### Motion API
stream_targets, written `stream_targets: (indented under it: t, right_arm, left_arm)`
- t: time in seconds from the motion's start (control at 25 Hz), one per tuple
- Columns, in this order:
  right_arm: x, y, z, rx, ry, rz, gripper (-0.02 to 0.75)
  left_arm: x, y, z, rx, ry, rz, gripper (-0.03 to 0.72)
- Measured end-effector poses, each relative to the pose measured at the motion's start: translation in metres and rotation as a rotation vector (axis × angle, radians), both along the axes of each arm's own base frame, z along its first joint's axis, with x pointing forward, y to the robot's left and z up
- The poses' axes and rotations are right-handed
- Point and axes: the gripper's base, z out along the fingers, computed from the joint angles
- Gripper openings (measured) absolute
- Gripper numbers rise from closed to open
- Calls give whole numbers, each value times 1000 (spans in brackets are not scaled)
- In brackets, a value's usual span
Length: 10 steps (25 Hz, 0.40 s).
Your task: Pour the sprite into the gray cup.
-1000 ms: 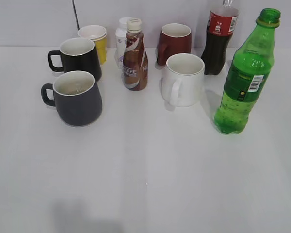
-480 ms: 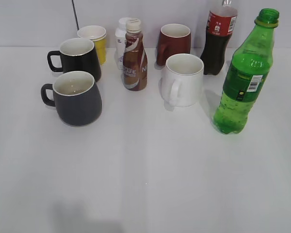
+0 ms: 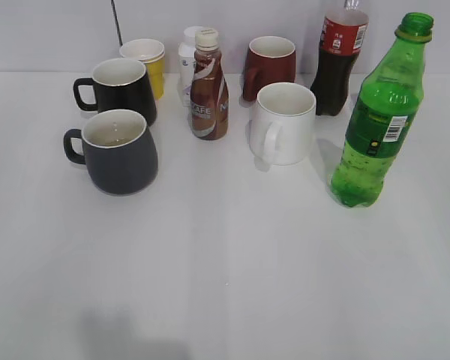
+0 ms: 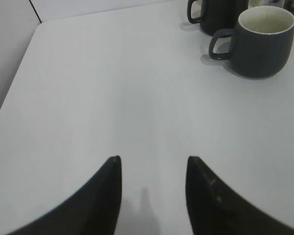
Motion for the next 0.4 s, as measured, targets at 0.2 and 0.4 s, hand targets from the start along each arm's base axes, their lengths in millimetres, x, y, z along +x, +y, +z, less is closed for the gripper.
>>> stream_targets:
  t: [0.2,0.4]
  right_arm:
    - [0,0,0,0,0,0,592]
    - [0,0,0,0,0,0,591]
  left_arm:
    - [0,0,0,0,0,0,339]
    - [0,0,0,0,0,0,339]
